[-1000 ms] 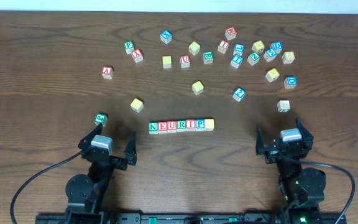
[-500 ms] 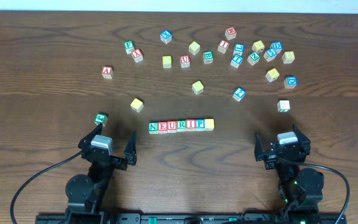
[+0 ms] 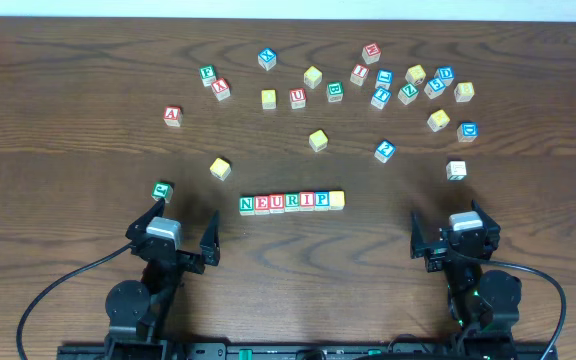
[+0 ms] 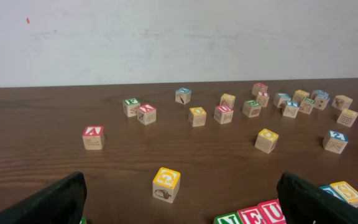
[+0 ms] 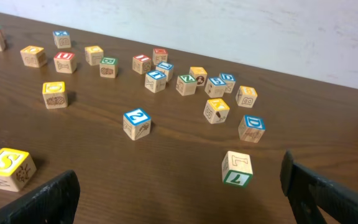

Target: Spell out NEURIPS

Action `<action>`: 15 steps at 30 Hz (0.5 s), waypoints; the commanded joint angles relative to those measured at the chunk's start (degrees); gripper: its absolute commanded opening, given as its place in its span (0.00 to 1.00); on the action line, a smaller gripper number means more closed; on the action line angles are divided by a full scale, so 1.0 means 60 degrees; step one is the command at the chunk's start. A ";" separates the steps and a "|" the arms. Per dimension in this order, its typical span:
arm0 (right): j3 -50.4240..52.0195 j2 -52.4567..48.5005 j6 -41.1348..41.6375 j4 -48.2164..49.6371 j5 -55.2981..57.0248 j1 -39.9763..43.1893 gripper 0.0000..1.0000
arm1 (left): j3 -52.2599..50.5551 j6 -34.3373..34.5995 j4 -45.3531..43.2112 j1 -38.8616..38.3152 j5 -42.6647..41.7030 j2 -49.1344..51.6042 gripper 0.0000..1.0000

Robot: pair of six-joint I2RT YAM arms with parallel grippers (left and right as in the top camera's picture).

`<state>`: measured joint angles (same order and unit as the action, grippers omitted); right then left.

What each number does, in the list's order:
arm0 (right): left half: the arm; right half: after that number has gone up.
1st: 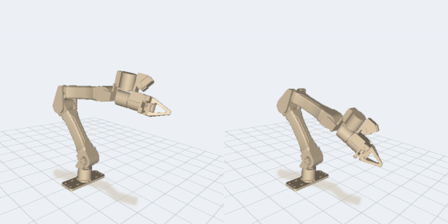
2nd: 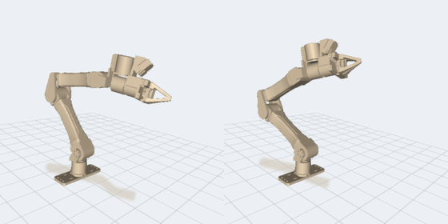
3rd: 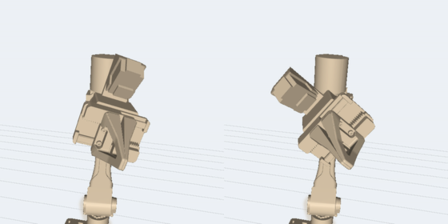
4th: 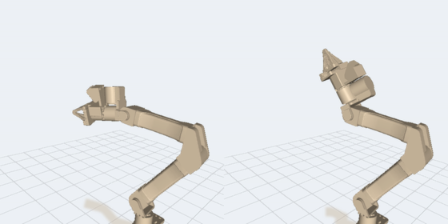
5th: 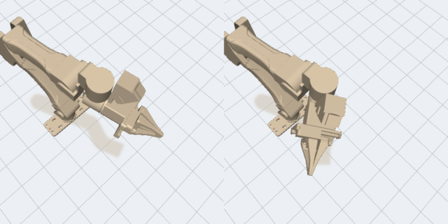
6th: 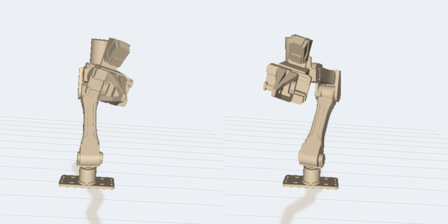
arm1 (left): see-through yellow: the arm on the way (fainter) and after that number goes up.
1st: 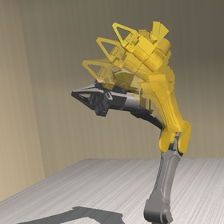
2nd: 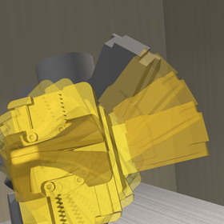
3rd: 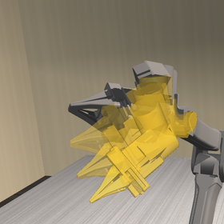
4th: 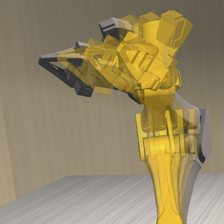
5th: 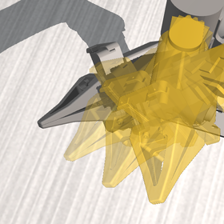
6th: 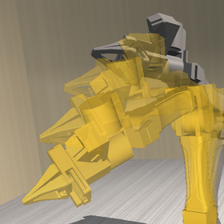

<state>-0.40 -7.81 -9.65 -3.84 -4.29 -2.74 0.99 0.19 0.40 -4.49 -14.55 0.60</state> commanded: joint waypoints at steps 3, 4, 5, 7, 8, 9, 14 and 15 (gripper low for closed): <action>0.0018 0.0076 0.0317 -0.0040 -0.0058 0.0091 0.99 | -0.0127 0.0087 0.0393 0.0058 -0.0240 -0.0062 0.96; 0.0018 0.0080 0.0321 -0.0040 -0.0058 0.0091 0.99 | -0.0127 0.0087 0.0393 0.0058 -0.0240 -0.0062 0.96; 0.0018 0.0076 0.0328 -0.0040 -0.0062 0.0091 0.99 | -0.0127 0.0087 0.0393 0.0058 -0.0240 -0.0062 0.96; 0.0018 0.0076 0.0481 -0.0040 -0.0015 0.0091 0.99 | -0.0127 0.0087 0.0393 0.0058 -0.0240 -0.0062 0.96; 0.0015 0.0076 0.0616 -0.0044 0.0062 0.0091 0.99 | -0.0127 0.0087 0.0393 0.0058 -0.0240 -0.0062 0.96; 0.0015 0.0076 0.0831 -0.0044 0.0208 0.0091 0.99 | -0.0127 0.0087 0.0393 0.0058 -0.0240 -0.0062 0.96; 0.0015 0.0076 0.1559 -0.0076 0.0688 0.0091 0.99 | -0.0127 0.0087 0.0393 0.0058 -0.0240 -0.0062 0.96; 0.0015 0.0076 0.1701 -0.0073 0.0769 0.0091 0.99 | -0.0127 0.0087 0.0393 0.0058 -0.0240 -0.0062 0.96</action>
<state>-0.40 -7.81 -3.97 -3.97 -2.39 -2.74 0.99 0.19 0.38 -4.49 -14.52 0.60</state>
